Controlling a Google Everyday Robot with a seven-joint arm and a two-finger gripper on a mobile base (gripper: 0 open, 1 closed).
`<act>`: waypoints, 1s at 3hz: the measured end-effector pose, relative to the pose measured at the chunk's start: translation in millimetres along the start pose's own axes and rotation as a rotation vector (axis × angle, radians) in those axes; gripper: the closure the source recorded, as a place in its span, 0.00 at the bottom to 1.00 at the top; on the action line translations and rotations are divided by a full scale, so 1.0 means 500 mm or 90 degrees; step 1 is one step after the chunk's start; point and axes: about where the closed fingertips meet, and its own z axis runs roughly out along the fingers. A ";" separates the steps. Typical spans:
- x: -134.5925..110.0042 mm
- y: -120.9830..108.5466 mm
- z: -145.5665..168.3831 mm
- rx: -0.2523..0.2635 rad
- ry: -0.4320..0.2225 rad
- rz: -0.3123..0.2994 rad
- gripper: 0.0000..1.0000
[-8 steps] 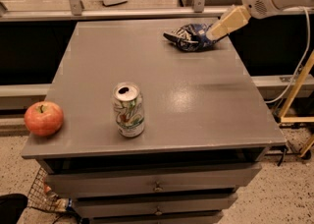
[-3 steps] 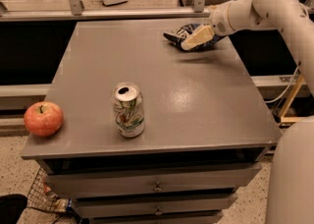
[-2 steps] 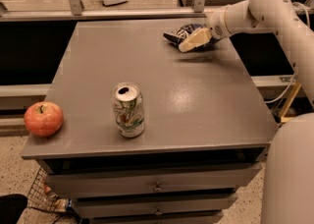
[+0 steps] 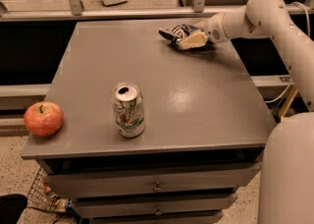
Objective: Move blue chip bag near 7up can
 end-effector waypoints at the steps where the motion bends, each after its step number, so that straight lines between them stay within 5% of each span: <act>1: 0.004 0.004 0.011 -0.006 0.002 0.008 0.64; 2: 0.004 0.006 0.015 -0.008 0.002 0.008 0.89; 3: -0.002 0.005 0.012 -0.008 0.002 0.008 1.00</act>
Offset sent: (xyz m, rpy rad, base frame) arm 0.0010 0.0031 -0.0042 0.0062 0.0122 0.0014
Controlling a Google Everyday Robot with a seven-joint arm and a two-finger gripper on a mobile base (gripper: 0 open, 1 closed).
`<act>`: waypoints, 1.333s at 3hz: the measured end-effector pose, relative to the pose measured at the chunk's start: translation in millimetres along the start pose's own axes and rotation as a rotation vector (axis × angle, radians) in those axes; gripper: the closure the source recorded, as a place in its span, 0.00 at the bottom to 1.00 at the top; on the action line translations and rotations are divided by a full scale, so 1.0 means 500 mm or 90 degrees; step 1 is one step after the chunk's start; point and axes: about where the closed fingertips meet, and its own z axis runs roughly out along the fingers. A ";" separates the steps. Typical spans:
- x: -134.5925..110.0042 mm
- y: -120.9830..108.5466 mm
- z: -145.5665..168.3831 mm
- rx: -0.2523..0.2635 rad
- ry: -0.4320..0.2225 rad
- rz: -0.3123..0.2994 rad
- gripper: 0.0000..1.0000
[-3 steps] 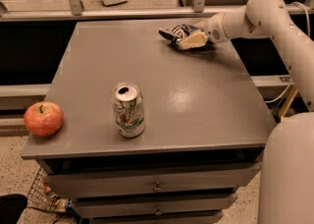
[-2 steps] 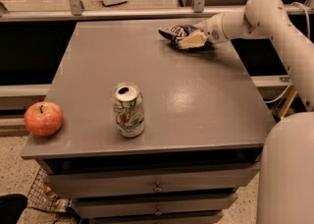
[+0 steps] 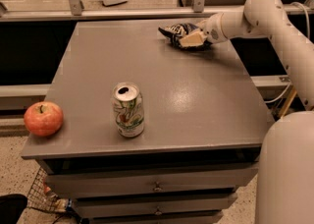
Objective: Move blue chip bag near 7up can
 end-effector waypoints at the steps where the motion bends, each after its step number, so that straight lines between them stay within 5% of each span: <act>1: -0.001 0.000 0.000 0.000 0.000 0.000 1.00; 4: -0.003 0.000 -0.002 0.000 0.000 0.000 1.00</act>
Offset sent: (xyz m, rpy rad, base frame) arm -0.0204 0.0068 0.0367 0.0180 -0.0086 0.0235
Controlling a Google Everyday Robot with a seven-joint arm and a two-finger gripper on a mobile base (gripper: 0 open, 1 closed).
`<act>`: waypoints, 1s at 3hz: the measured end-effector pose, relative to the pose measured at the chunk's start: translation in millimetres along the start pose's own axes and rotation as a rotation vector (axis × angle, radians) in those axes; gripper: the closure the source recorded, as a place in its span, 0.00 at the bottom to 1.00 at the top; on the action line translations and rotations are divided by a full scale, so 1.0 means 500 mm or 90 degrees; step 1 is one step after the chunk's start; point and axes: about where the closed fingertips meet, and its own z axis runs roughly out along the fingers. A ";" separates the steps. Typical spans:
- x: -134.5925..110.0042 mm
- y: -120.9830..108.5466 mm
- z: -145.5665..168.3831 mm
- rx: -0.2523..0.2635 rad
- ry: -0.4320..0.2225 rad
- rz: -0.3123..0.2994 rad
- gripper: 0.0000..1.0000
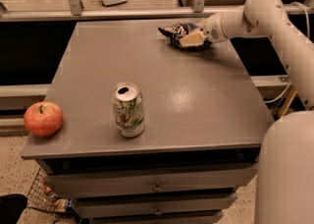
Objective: Move blue chip bag near 7up can
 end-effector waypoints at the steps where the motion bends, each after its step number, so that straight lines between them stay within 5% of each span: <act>1: 0.000 0.000 0.000 0.000 0.000 0.000 1.00; 3: -0.005 0.002 -0.005 0.002 -0.001 -0.002 1.00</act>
Offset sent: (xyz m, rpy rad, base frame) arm -0.0905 0.0081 0.1440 -0.0063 -0.1810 -0.0184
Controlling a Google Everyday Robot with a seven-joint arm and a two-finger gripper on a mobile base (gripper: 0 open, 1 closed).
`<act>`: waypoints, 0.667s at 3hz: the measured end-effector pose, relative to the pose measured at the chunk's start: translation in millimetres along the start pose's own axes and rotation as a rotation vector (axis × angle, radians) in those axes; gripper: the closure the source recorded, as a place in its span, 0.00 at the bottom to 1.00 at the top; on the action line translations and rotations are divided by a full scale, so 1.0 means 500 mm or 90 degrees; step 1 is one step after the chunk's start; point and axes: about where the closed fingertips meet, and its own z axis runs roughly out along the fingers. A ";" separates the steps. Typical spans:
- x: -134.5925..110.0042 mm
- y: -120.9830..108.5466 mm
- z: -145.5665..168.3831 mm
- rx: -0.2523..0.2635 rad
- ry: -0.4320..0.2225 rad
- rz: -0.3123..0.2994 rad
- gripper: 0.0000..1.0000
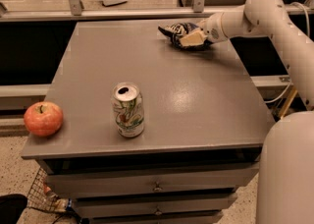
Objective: Move blue chip bag near 7up can
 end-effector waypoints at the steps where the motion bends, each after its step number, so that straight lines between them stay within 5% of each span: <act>1: -0.047 0.021 -0.057 0.024 -0.012 -0.019 1.00; 2: -0.139 0.075 -0.175 0.071 -0.043 -0.063 1.00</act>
Offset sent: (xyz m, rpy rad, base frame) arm -0.1222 -0.0040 0.1819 -0.0519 -0.2922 -0.0712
